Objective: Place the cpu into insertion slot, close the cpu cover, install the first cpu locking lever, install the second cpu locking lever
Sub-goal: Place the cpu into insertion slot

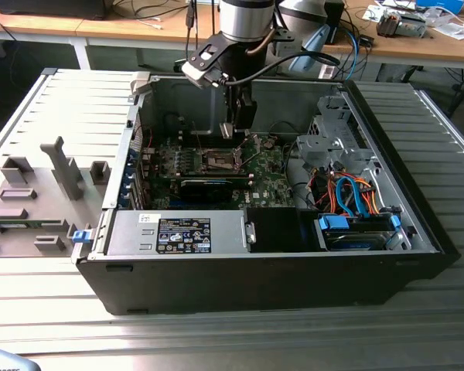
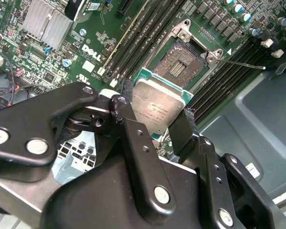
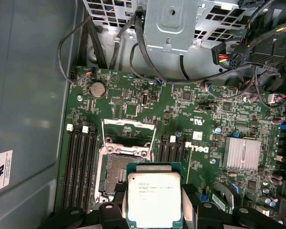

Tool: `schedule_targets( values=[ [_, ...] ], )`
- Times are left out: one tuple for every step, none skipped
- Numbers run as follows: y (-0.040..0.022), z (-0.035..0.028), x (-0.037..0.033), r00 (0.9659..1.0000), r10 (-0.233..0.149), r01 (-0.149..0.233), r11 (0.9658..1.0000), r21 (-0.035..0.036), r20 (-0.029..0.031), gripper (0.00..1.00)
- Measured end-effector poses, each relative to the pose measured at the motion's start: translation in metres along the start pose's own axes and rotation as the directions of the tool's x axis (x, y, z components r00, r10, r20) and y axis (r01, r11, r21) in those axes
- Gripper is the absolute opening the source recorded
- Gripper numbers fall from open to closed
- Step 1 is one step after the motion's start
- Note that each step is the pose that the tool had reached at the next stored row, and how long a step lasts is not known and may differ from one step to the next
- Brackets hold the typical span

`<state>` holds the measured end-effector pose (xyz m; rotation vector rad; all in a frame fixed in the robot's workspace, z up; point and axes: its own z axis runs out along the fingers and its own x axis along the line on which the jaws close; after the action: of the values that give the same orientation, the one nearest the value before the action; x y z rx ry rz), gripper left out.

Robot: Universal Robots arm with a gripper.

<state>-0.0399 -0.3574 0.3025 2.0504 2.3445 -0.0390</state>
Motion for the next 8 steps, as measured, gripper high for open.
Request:
schedule_targets(
  values=[
    [0.0,0.0,0.0,1.0,0.0,0.0,1.0,0.0,0.0,0.54],
    [0.0,0.0001,0.0,1.0,0.0,0.0,1.0,0.0,0.0001,0.54],
    [0.0,0.0002,0.0,1.0,0.0,0.0,1.0,0.0,0.0,0.54],
    [0.0,0.0003,0.0,1.0,0.0,0.0,1.0,0.0,-0.0001,0.54],
    [0.0,0.0067,0.0003,1.0,0.0,0.0,1.0,0.0,0.0,0.54],
    [-0.0001,0.0105,0.0004,1.0,0.0,0.0,1.0,0.0,0.0,0.54],
    [-0.0001,0.0106,0.0004,1.0,0.0,0.0,1.0,0.0001,0.0,0.54],
    [0.0,0.0107,0.0004,1.0,0.0,0.0,1.0,0.0001,0.0001,0.54]
  ],
)
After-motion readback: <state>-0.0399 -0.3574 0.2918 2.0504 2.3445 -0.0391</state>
